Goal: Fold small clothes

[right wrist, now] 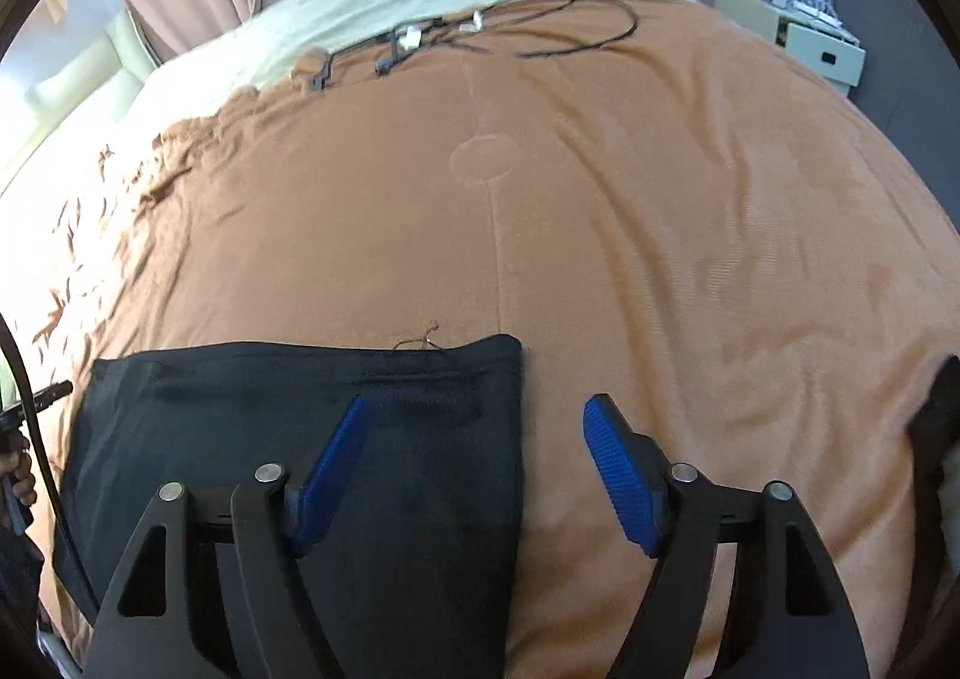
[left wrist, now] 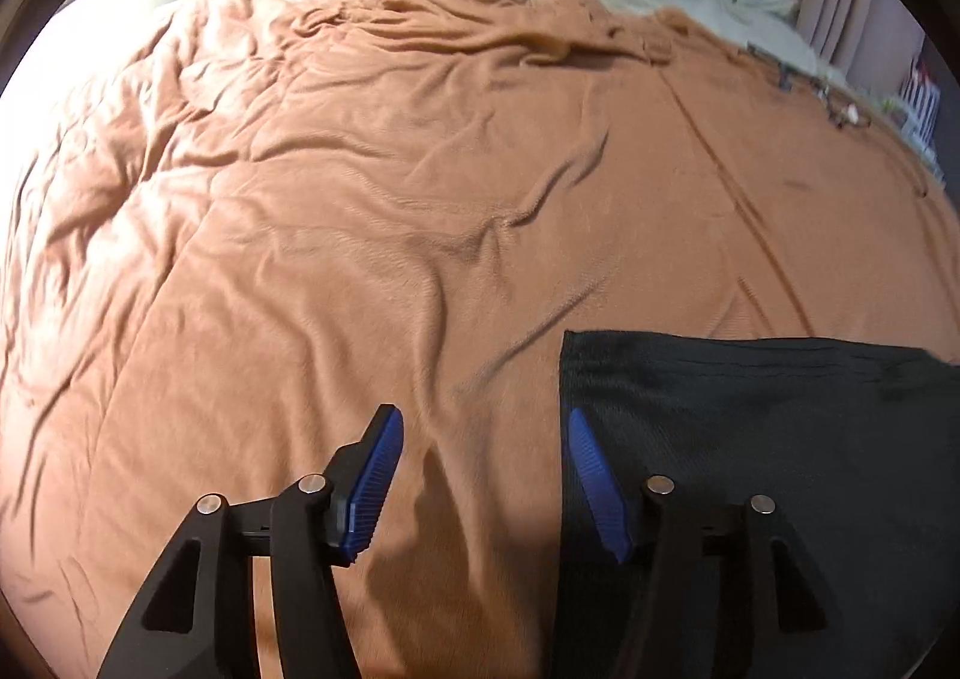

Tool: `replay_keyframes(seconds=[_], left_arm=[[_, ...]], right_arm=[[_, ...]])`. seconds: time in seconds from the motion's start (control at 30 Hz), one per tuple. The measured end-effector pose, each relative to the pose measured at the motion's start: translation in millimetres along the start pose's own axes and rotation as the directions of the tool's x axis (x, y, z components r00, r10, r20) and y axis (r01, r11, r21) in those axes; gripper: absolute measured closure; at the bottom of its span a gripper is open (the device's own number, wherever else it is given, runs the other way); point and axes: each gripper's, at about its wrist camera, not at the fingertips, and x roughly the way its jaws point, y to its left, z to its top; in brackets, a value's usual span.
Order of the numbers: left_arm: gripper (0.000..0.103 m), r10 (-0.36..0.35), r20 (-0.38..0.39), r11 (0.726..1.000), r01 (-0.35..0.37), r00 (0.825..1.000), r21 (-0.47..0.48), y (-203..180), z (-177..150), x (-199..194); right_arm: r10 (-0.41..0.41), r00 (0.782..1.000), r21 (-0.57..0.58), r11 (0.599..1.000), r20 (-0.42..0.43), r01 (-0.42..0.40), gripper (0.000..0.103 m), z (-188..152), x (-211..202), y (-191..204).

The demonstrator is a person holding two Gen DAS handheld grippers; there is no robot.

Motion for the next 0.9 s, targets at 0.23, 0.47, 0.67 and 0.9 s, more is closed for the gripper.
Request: replay_keyframes(seconds=[0.23,0.47,0.67,0.9], left_arm=[[0.043,-0.053,0.002,0.998,0.053,0.999,-0.016,9.8,-30.6,-32.4],[0.043,-0.098,0.003,0.995,0.098,0.995,-0.017,13.0,-63.3,-54.5],[0.043,-0.136,-0.007,0.991,0.136,0.991,-0.012,9.9,-94.2,-70.7],[0.046,-0.164,-0.008,0.986,0.164,0.986,-0.012,9.3,-131.7,-87.9]], right_arm=[[0.013,1.0,-0.022,1.0,0.013,-0.012,0.03,-38.6,-38.3,-0.7],[0.03,1.0,0.02,0.999,-0.004,-0.029,0.03,-69.2,-69.2,-16.0],[0.048,0.999,0.056,0.997,-0.009,-0.048,0.03,-96.0,-91.1,-22.9],[0.075,0.997,0.101,0.992,-0.017,-0.072,0.03,-133.1,-108.7,-29.1]])
